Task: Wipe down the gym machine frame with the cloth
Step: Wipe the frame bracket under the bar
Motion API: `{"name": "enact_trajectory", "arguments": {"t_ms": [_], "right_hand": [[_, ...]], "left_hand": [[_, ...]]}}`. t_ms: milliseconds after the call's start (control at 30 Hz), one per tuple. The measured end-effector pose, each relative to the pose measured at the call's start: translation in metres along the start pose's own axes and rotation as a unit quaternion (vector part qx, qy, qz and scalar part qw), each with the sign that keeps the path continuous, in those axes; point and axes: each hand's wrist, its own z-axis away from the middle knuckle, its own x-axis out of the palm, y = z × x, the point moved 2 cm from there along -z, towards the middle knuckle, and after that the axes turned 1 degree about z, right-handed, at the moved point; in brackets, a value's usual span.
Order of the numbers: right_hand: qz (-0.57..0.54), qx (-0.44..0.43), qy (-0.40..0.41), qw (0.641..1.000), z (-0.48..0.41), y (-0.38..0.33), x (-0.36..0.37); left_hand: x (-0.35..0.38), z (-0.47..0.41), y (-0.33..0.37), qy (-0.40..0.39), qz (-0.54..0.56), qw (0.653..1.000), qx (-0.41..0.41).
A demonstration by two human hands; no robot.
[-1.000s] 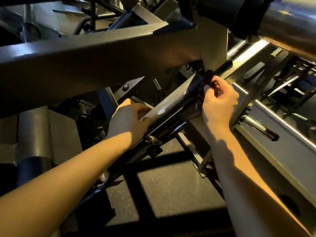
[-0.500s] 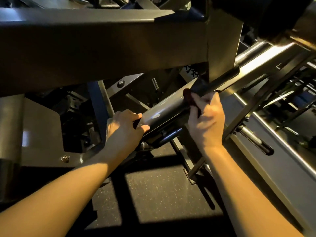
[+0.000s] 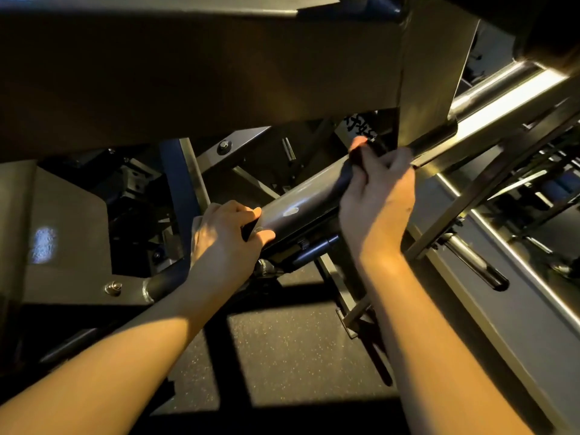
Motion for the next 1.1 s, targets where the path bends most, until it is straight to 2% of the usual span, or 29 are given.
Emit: {"name": "enact_trajectory", "arguments": {"t_ms": [33, 67, 133, 200, 233, 267, 333, 400, 467, 533, 633, 667, 700, 733, 800, 867, 967, 1067, 1100], "right_hand": [[0.014, -0.001, -0.009, 1.000, 0.013, -0.014, 0.002], [0.036, -0.036, -0.013, 0.999, 0.029, -0.027, 0.007], [0.058, -0.162, -0.103, 0.980, 0.060, -0.035, 0.019], [0.057, -0.241, -0.188, 0.951, 0.064, -0.028, 0.021], [0.028, -0.219, -0.179, 0.959, 0.053, -0.023, 0.014], [0.027, -0.193, -0.127, 0.973, 0.039, -0.017, 0.007], [0.049, -0.087, -0.035, 0.994, 0.009, -0.003, -0.010], [0.036, -0.033, -0.023, 0.999, 0.006, -0.006, -0.012], [0.037, -0.066, -0.040, 0.996, 0.028, -0.022, 0.001], [0.064, -0.130, -0.096, 0.985, 0.064, -0.043, 0.017], [0.041, -0.249, -0.207, 0.945, 0.100, -0.038, 0.032], [0.050, -0.284, -0.214, 0.933, 0.100, -0.029, 0.032], [0.038, -0.277, -0.203, 0.938, 0.093, -0.024, 0.028], [0.019, -0.223, -0.162, 0.961, 0.079, -0.016, 0.025], [0.011, -0.118, -0.036, 0.992, 0.051, -0.003, 0.016], [0.002, -0.057, 0.004, 0.998, 0.042, -0.007, 0.009], [0.018, -0.120, -0.065, 0.990, 0.082, -0.022, 0.022], [-0.001, -0.247, -0.177, 0.953, 0.107, -0.026, 0.036], [0.012, -0.287, -0.190, 0.939, 0.103, -0.024, 0.035]], "left_hand": [[0.000, 0.001, 0.001, -0.005, 0.014, 1.000, -0.004], [0.000, 0.001, -0.001, -0.012, 0.027, 1.000, -0.009], [-0.001, 0.002, -0.002, -0.016, 0.027, 0.999, -0.018], [-0.003, 0.008, -0.004, -0.001, 0.019, 0.999, -0.036], [-0.004, 0.013, -0.004, 0.004, 0.028, 0.998, -0.056], [-0.006, 0.017, -0.004, 0.008, 0.041, 0.996, -0.077], [-0.006, 0.023, -0.007, 0.010, 0.063, 0.993, -0.098], [-0.006, 0.025, -0.011, -0.006, 0.077, 0.992, -0.102], [-0.006, 0.026, -0.012, -0.020, 0.091, 0.989, -0.113], [-0.002, 0.029, -0.016, -0.016, 0.085, 0.986, -0.139], [-0.001, 0.031, -0.020, -0.007, 0.122, 0.976, -0.181], [-0.005, 0.031, -0.019, -0.024, 0.137, 0.970, -0.201], [-0.008, 0.030, -0.019, -0.042, 0.137, 0.968, -0.205], [-0.011, 0.029, -0.019, -0.059, 0.109, 0.971, -0.203], [-0.017, 0.028, -0.017, -0.071, 0.052, 0.977, -0.194], [-0.017, 0.026, -0.020, -0.071, 0.045, 0.979, -0.186], [-0.011, 0.027, -0.023, -0.074, 0.043, 0.979, -0.183], [-0.006, 0.027, -0.028, -0.065, 0.045, 0.979, -0.187], [-0.006, 0.029, -0.029, -0.067, 0.053, 0.978, -0.191]]}}
